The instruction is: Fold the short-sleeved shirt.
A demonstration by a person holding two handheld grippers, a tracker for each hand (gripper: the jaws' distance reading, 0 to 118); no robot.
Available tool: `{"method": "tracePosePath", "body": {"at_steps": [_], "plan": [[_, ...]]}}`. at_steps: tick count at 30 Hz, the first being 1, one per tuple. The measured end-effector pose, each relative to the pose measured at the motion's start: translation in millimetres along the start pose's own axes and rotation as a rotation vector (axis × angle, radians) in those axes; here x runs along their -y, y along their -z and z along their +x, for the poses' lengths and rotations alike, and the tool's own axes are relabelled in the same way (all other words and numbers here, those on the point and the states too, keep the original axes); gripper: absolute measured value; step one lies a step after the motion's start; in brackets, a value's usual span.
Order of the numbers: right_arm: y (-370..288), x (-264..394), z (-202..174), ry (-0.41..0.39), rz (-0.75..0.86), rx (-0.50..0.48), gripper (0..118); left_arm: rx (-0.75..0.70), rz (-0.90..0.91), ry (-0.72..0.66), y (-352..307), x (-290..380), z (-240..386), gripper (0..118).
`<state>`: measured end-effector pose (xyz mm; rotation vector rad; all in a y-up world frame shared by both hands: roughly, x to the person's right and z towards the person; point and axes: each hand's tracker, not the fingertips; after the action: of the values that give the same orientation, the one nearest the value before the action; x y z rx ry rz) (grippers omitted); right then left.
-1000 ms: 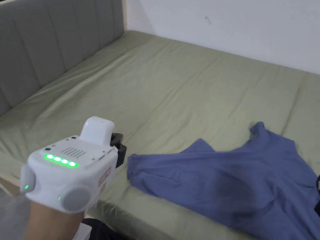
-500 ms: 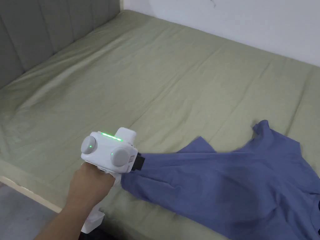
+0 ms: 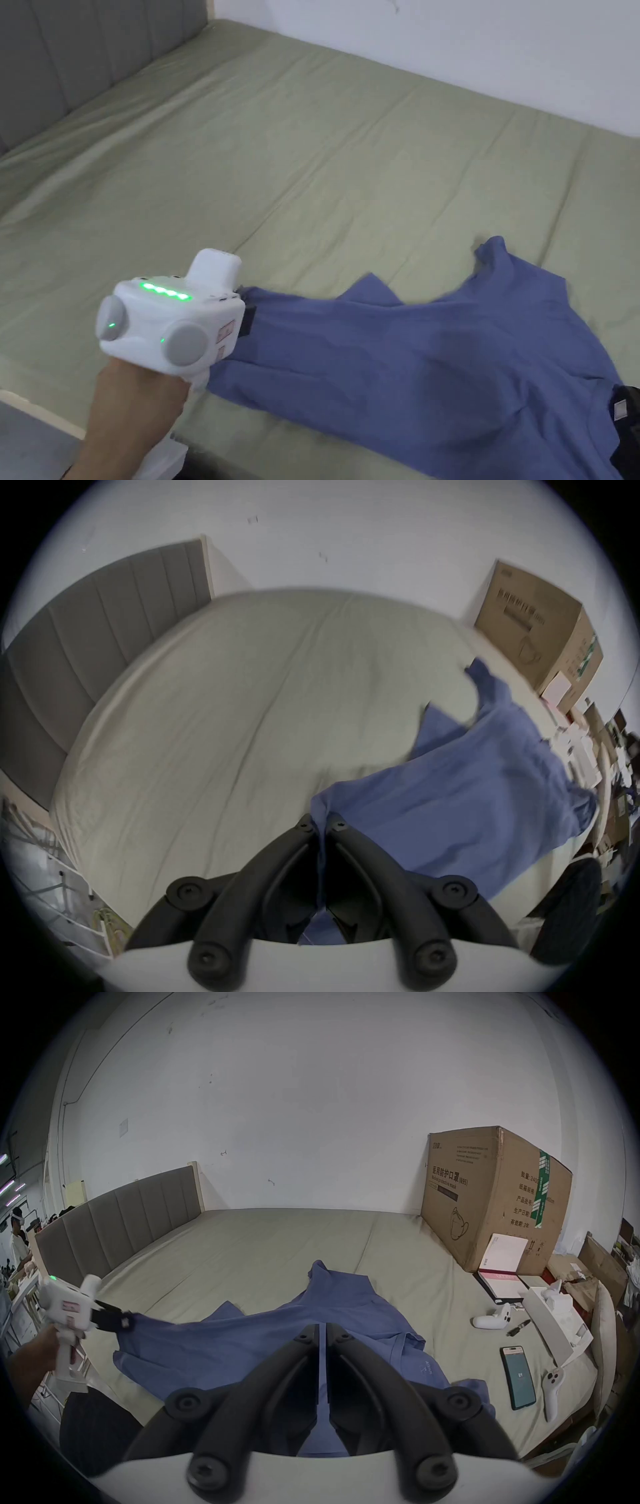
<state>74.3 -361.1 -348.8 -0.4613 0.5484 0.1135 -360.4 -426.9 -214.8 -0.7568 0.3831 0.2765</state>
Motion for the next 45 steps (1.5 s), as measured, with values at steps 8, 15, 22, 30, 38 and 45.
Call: {"method": "tracePosePath", "body": {"at_steps": [8, 15, 22, 30, 38, 45], "plan": [[104, -8, 50, 0.013, -0.107, -0.015, 4, 0.039, 0.04, -0.004, -31, -6, 25, 1], [272, -51, 100, -0.102, -0.28, 0.013, 44, 0.054, 0.021, 0.01, -32, -15, 35, 1], [385, -40, 120, -0.097, -0.495, -0.043, 115, 0.039, -0.003, 0.019, -20, -24, 44, 1], [383, -20, 100, -0.145, -0.458, -0.13, 21, 0.006, -0.021, 0.033, -10, -28, 41, 1], [270, -58, 86, -0.043, -0.301, -0.141, 3, 0.006, 0.031, 0.051, -15, -27, 40, 1], [96, -83, 79, 0.03, -0.116, -0.067, 3, 0.039, 0.112, 0.049, -52, -26, 41, 1]]}}
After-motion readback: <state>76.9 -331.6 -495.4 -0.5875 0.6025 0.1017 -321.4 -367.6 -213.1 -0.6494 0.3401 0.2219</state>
